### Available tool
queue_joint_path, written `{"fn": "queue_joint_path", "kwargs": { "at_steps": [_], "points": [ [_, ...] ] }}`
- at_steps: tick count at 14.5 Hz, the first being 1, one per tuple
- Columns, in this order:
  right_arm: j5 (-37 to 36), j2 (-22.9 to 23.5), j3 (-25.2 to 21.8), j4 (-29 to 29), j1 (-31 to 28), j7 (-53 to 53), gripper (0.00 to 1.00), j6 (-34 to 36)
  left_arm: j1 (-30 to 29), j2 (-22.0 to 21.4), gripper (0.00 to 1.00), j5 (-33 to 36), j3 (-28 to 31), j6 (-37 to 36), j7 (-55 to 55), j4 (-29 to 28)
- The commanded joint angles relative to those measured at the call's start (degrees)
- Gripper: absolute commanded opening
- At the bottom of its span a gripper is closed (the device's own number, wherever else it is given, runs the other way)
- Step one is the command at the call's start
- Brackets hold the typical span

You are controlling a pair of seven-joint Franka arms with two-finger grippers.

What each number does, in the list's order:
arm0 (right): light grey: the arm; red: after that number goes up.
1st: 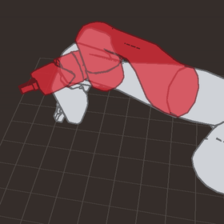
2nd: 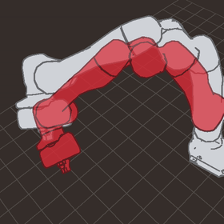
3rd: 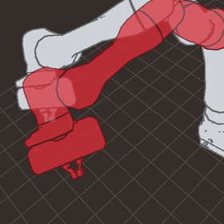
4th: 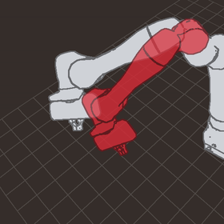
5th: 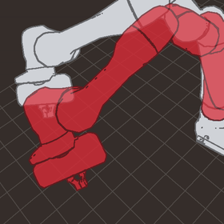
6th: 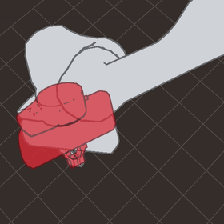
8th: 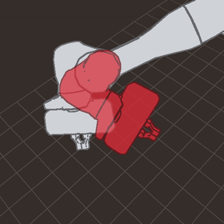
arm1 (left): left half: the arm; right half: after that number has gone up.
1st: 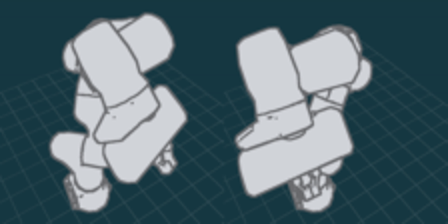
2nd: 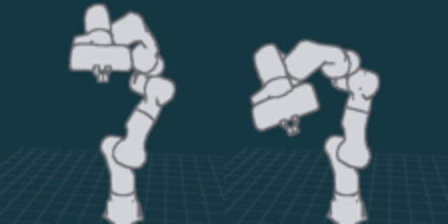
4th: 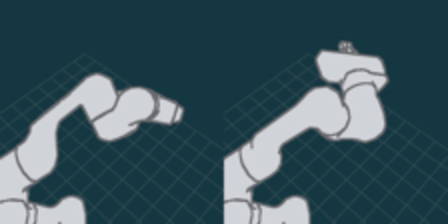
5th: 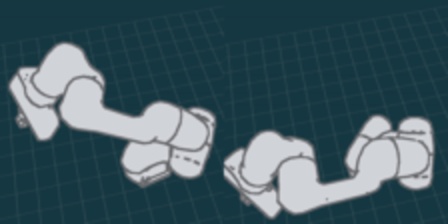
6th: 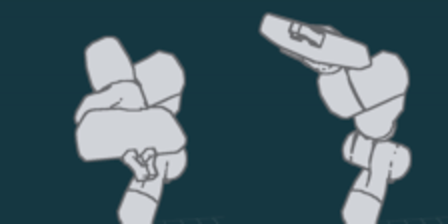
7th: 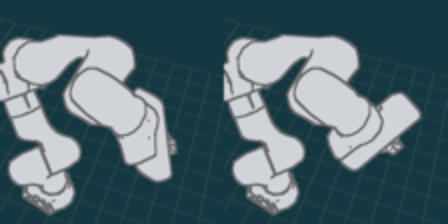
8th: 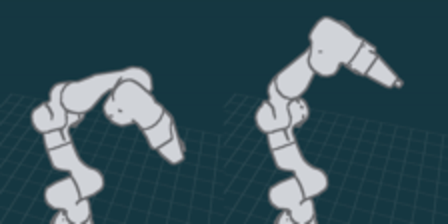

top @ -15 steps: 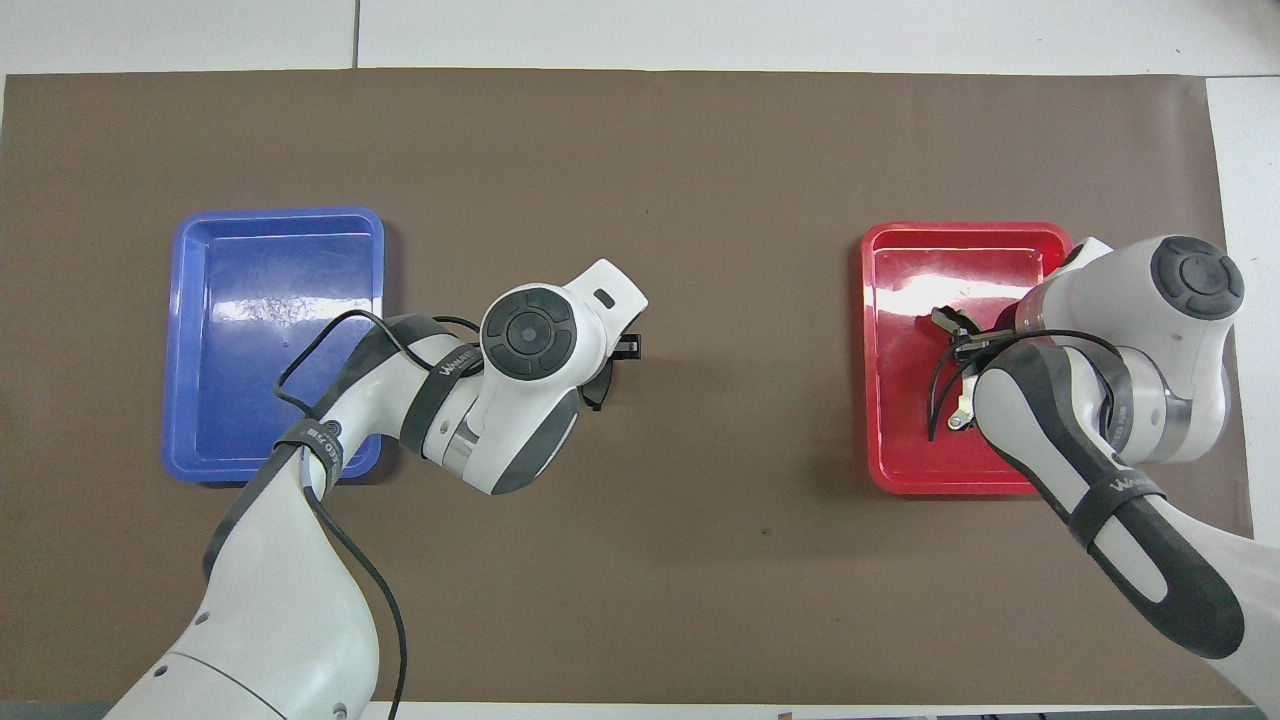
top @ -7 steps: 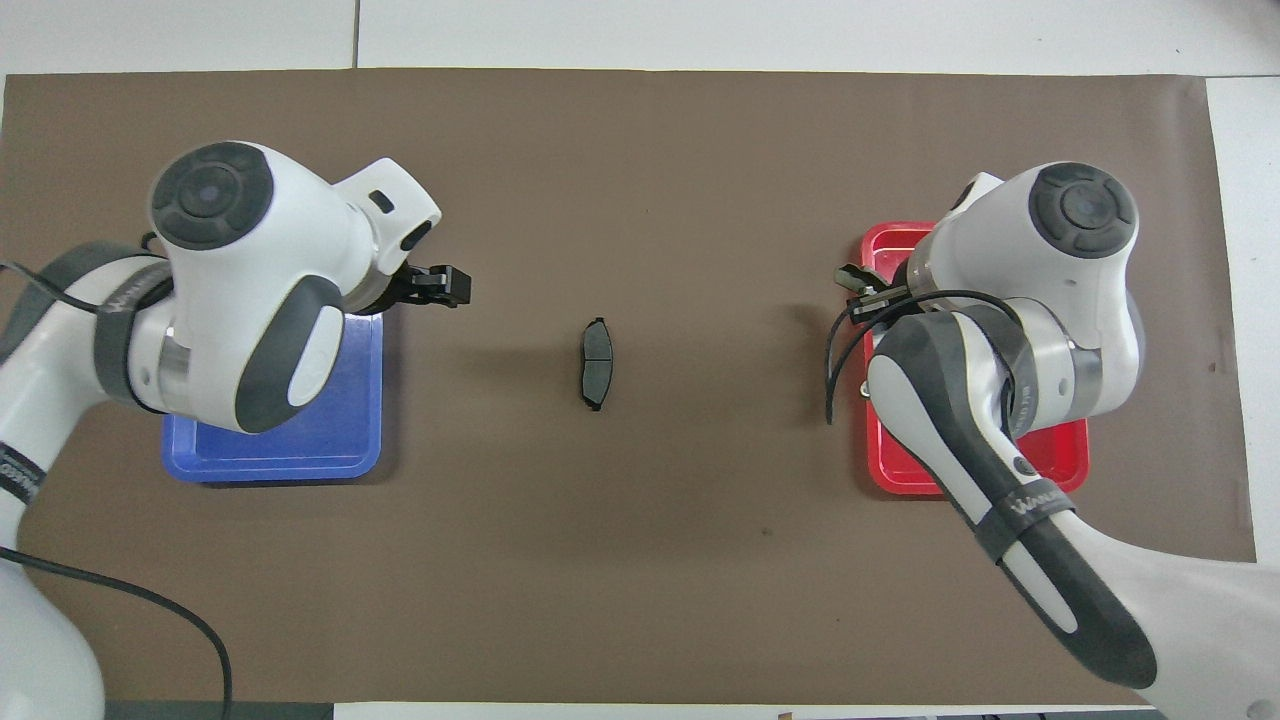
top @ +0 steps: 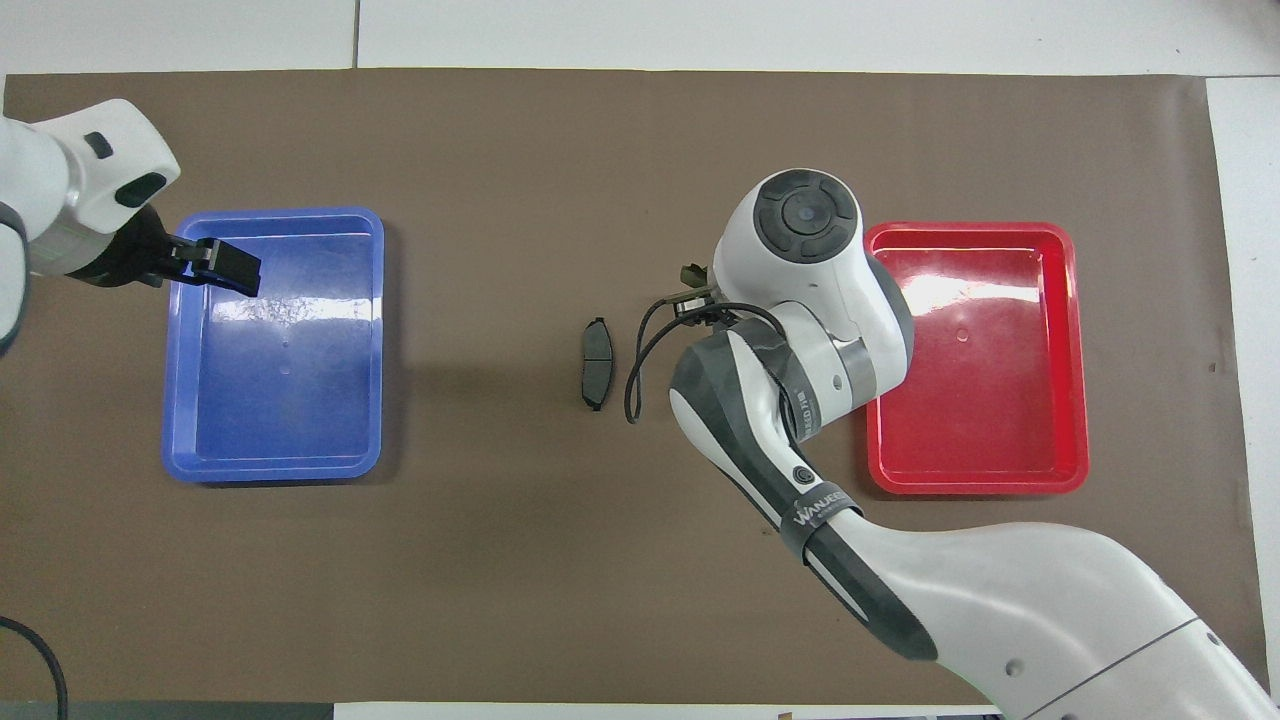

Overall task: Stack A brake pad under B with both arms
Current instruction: 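Withdraw the left gripper while the right gripper carries the curved pad toward mid-table, then lower the curved brake pad onto the small pad with the right gripper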

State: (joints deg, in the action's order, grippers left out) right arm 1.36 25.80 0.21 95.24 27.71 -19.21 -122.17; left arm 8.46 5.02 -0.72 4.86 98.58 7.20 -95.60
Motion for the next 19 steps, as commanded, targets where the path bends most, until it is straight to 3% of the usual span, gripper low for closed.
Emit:
{"fn": "queue_joint_path", "kwargs": {
  "at_steps": [1, 8, 19],
  "points": [
    [1.10, 2.33, -0.13, -3.74, 2.95, -5.21, 0.00, 0.62, -3.88, -3.26, 0.99, 0.10, -0.38, -4.87, 3.87, 0.33],
    [2.07, 5.92, 0.14, -4.27, 8.14, -10.84, 0.00, -3.61, -5.47, -7.57, 0.99, 3.09, -0.38, -10.16, 4.49, 0.24],
    [1.37, 7.51, 0.05, -5.06, 8.76, -11.02, 0.00, -7.03, -7.32, -9.06, 0.99, 2.47, -0.03, -6.12, 4.32, -3.27]
  ]
}}
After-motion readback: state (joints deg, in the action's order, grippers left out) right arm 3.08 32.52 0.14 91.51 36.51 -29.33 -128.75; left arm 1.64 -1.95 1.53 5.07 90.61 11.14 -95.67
